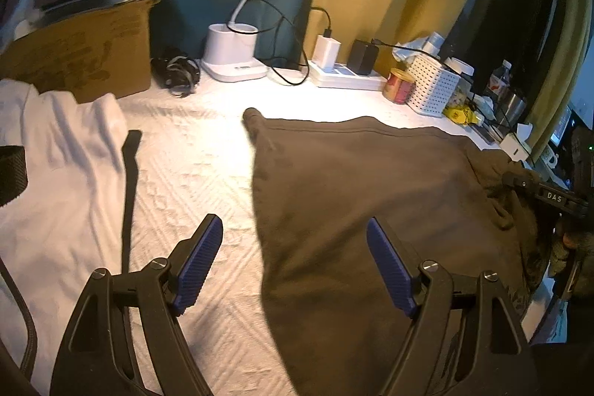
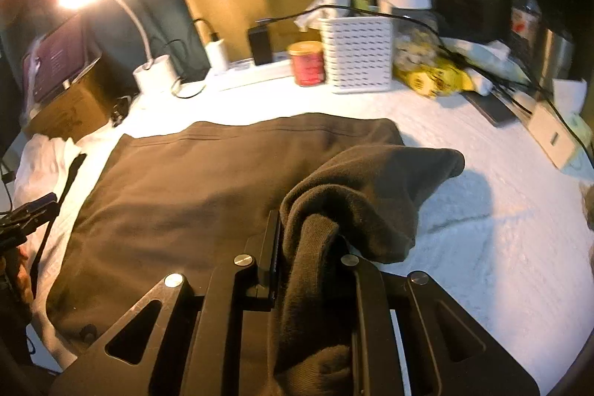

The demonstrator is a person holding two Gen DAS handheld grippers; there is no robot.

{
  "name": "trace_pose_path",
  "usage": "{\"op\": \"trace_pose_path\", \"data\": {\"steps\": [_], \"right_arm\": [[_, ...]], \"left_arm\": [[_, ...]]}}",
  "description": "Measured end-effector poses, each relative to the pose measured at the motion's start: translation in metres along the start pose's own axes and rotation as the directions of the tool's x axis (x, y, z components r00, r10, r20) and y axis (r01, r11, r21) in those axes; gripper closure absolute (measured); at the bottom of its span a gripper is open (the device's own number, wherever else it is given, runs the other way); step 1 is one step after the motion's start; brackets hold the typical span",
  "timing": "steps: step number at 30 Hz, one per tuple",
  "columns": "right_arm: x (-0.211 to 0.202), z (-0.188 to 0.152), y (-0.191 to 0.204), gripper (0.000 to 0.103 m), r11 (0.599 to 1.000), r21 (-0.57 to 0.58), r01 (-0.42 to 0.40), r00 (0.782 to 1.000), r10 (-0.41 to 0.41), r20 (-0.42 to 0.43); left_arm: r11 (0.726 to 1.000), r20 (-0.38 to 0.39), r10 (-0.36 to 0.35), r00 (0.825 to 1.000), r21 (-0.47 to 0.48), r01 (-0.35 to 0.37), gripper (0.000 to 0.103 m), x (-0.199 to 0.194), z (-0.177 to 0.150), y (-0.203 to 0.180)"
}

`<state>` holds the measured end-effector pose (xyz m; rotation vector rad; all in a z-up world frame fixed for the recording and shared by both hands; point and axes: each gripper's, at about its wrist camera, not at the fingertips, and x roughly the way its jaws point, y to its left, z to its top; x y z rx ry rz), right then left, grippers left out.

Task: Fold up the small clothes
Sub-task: 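Close the right tool on the shirt side and lift it, then fold the held side over the shirt with the right tool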

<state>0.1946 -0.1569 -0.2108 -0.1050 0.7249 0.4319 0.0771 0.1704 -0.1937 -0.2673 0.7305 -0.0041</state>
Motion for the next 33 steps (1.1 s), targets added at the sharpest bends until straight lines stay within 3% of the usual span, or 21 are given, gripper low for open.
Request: {"op": "trace_pose_path", "data": {"steps": [14, 33], "right_arm": [[0.019, 0.005, 0.084, 0.089, 0.985, -0.133, -0.110, 0.994, 0.105, -0.043], [0.045, -0.013, 0.176, 0.089, 0.935, -0.254, -0.247, 0.967, 0.220, -0.130]], "left_arm": [[1.000, 0.032, -0.011, 0.999, -0.015, 0.012, 0.024, -0.021, -0.013, 0.021], [0.999, 0.057, -0.005, 0.998, -0.040, 0.007, 0.024, -0.045, -0.028, 0.037]]}}
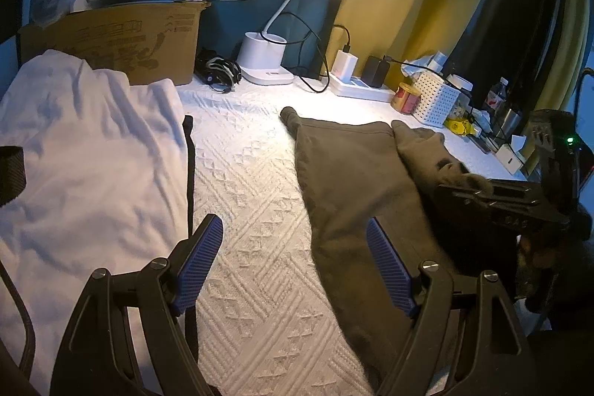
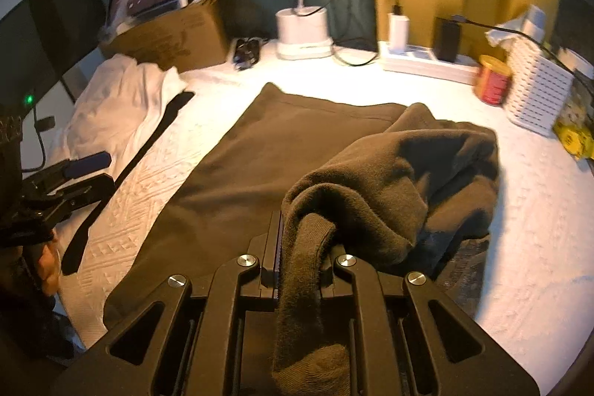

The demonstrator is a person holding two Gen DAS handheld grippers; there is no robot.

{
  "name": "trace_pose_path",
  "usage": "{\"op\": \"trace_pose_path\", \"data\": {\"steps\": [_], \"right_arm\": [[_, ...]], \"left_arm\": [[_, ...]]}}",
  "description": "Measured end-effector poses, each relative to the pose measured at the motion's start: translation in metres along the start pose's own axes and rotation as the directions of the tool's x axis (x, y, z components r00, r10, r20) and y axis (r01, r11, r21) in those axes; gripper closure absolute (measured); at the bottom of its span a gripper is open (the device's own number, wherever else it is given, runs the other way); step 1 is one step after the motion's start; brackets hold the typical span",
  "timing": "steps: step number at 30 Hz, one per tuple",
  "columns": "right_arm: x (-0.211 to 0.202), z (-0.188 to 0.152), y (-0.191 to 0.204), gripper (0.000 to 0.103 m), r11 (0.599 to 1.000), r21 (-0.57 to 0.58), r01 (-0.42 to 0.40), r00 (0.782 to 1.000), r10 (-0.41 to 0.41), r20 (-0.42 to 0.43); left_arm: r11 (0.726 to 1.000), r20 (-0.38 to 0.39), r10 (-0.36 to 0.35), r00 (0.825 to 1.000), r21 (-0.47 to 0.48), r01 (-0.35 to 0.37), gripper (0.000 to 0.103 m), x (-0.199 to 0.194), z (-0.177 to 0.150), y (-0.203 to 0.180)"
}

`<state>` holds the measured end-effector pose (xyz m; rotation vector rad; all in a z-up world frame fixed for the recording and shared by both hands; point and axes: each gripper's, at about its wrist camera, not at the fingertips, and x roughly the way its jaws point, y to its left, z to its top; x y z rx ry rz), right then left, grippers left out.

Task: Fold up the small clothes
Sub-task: 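Fold the held side over the shirt with the right tool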

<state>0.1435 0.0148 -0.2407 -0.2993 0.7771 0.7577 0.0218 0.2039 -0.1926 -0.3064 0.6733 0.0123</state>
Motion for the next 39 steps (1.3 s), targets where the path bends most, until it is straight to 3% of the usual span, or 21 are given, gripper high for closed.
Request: {"op": "trace_pose_path", "data": {"steps": [11, 13, 14, 15, 25, 32, 39], "right_arm": [[0.016, -0.009, 0.046, 0.086, 0.999, -0.039, -0.018, 0.999, 0.016, -0.051], [0.016, -0.012, 0.063, 0.075, 0.997, -0.072, -0.039, 0.998, 0.036, -0.055], [0.016, -0.014, 0.070, 0.061, 0.995, -0.084, -0.057, 0.997, 0.053, -0.059], [0.015, -0.016, 0.076, 0.058, 0.993, -0.091, -0.069, 0.996, 0.064, -0.058], [0.009, -0.049, 0.119, 0.047, 0.970, -0.148, -0.193, 0.977, 0.176, -0.116], [-0.019, -0.056, 0.121, 0.047, 0.961, -0.158, -0.227, 0.974, 0.221, -0.055], [-0.046, -0.056, 0.085, 0.047, 0.977, -0.091, -0.191, 0.980, 0.195, 0.039]], "left_arm": [[0.999, 0.015, 0.022, 1.000, -0.025, -0.021, 0.024, -0.013, -0.009, 0.012], [0.999, 0.018, 0.029, 0.999, -0.022, -0.028, 0.024, -0.015, -0.008, 0.013], [0.999, 0.021, 0.032, 0.999, -0.020, -0.032, 0.024, -0.016, -0.008, 0.014], [0.999, 0.023, 0.034, 0.999, -0.018, -0.034, 0.024, -0.017, -0.008, 0.015], [0.997, 0.039, 0.071, 0.997, -0.005, -0.071, 0.024, -0.028, -0.005, 0.016], [0.996, 0.056, 0.084, 0.995, 0.021, -0.086, 0.024, -0.036, -0.001, 0.001], [0.994, 0.041, 0.087, 0.995, 0.063, -0.089, 0.024, -0.030, 0.004, -0.025]]}}
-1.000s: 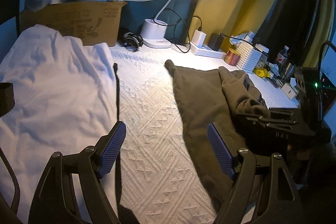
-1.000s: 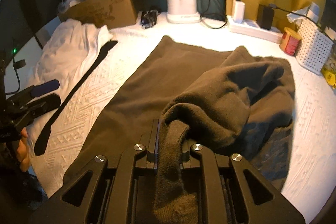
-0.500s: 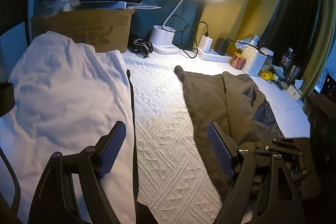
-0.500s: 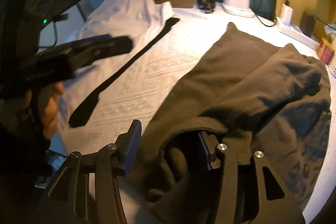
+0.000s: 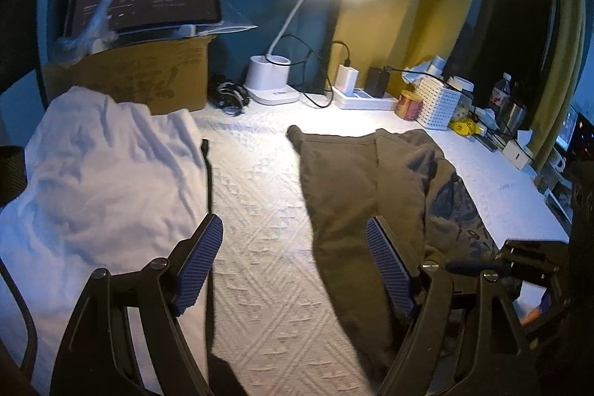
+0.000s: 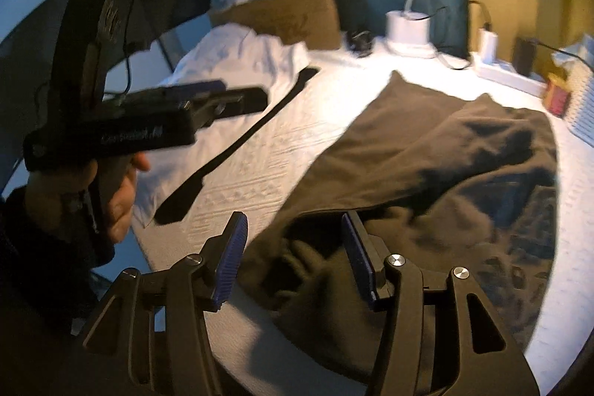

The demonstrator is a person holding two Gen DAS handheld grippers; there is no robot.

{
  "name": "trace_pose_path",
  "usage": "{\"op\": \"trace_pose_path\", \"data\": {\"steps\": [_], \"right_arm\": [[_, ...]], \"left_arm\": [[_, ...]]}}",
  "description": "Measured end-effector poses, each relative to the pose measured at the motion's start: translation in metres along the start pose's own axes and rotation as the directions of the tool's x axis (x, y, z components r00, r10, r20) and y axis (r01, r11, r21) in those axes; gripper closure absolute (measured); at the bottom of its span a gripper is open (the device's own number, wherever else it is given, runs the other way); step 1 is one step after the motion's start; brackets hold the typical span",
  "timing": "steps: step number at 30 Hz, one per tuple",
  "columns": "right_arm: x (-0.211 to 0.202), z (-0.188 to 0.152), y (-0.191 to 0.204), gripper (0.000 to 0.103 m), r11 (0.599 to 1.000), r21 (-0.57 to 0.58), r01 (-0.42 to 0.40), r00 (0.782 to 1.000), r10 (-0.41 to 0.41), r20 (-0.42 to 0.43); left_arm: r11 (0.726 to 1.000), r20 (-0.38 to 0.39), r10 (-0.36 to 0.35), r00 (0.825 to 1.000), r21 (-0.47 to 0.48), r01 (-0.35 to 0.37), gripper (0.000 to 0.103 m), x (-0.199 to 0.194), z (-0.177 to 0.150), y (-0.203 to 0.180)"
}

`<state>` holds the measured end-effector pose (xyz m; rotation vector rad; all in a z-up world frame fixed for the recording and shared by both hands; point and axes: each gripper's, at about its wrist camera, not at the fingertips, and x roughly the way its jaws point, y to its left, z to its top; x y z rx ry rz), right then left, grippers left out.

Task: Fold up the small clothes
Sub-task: 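Fold the held side over the shirt with the right tool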

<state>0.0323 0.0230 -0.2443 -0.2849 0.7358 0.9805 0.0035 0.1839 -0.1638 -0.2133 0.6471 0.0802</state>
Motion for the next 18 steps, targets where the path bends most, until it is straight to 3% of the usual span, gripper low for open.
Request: {"op": "trace_pose_path", "data": {"steps": [12, 18], "right_arm": [[-0.030, -0.016, -0.088, 0.047, 0.985, 0.149, 0.090, 0.994, -0.097, 0.041], [-0.042, -0.021, -0.129, 0.047, 0.969, 0.215, 0.118, 0.990, -0.133, 0.056]], "left_arm": [[0.994, -0.062, -0.026, 0.998, 0.101, 0.033, 0.024, 0.032, 0.020, -0.060], [0.987, -0.128, -0.038, 0.991, 0.150, 0.057, 0.024, 0.063, 0.027, -0.087]]}}
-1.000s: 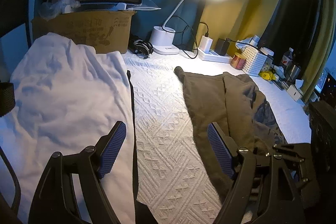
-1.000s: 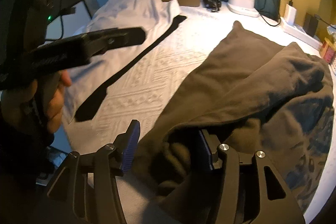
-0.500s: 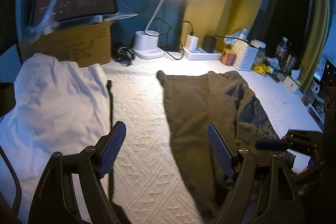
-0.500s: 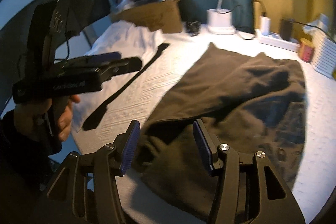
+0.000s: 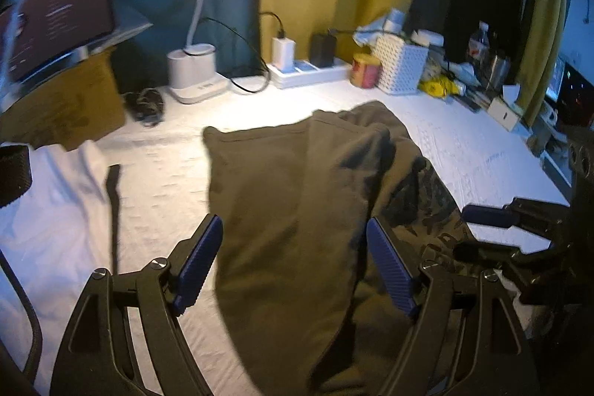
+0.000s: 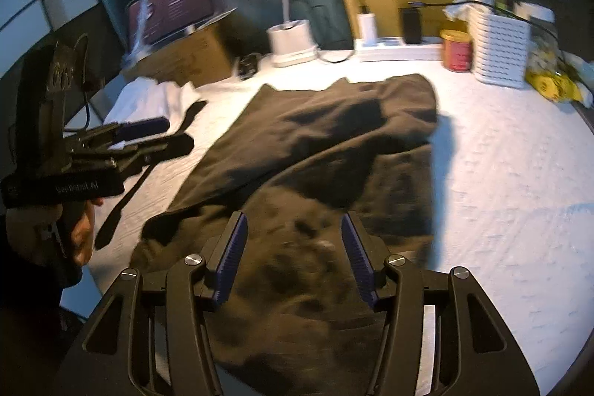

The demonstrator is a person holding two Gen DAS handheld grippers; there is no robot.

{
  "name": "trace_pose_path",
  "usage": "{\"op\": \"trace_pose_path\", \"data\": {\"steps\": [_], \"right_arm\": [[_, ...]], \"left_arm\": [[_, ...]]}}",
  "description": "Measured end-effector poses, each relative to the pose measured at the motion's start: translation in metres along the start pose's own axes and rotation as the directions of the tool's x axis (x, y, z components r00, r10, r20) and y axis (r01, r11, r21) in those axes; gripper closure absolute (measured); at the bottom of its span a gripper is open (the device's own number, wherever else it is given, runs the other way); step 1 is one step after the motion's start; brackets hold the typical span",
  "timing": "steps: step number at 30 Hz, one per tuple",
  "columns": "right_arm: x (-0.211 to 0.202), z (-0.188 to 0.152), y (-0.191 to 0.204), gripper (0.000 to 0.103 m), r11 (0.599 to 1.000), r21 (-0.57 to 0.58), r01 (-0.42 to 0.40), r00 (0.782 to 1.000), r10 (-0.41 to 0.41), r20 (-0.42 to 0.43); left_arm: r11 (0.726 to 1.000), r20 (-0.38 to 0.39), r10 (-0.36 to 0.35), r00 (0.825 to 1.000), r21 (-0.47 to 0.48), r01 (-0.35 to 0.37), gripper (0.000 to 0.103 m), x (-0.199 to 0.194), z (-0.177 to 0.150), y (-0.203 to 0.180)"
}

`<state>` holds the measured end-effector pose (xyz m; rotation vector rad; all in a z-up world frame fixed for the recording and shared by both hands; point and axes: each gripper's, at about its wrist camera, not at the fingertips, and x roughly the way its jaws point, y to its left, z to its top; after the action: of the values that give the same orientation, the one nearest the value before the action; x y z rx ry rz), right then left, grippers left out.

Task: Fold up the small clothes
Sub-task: 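Fold the held side over the shirt with the right tool, then open the right tool and release the folded side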

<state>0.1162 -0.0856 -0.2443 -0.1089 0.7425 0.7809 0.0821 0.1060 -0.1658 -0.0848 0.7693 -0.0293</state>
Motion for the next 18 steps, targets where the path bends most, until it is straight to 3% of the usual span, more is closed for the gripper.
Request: {"op": "trace_pose_path", "data": {"steps": [5, 11, 13, 16, 18], "right_arm": [[-0.001, 0.003, -0.033, 0.047, 0.998, 0.049, 0.027, 1.000, -0.028, 0.008], [0.000, 0.009, -0.070, 0.047, 0.992, 0.107, 0.063, 0.998, -0.065, 0.016], [0.002, 0.011, -0.081, 0.047, 0.990, 0.124, 0.074, 0.997, -0.077, 0.014], [0.005, 0.015, -0.095, 0.047, 0.986, 0.141, 0.087, 0.996, -0.089, 0.012], [0.009, 0.018, -0.102, 0.047, 0.984, 0.150, 0.092, 0.995, -0.095, 0.011]], "left_arm": [[0.999, -0.056, -0.008, 0.998, 0.051, 0.011, 0.024, 0.027, 0.015, -0.018], [0.983, -0.098, 0.039, 0.994, 0.182, -0.021, 0.024, 0.058, 0.034, -0.045], [0.972, -0.107, 0.056, 0.993, 0.232, -0.030, 0.024, 0.068, 0.039, -0.056], [0.930, -0.105, 0.152, 0.983, 0.353, -0.106, 0.024, 0.088, 0.043, -0.073], [0.921, -0.113, 0.157, 0.981, 0.376, -0.104, 0.024, 0.097, 0.045, -0.075]]}}
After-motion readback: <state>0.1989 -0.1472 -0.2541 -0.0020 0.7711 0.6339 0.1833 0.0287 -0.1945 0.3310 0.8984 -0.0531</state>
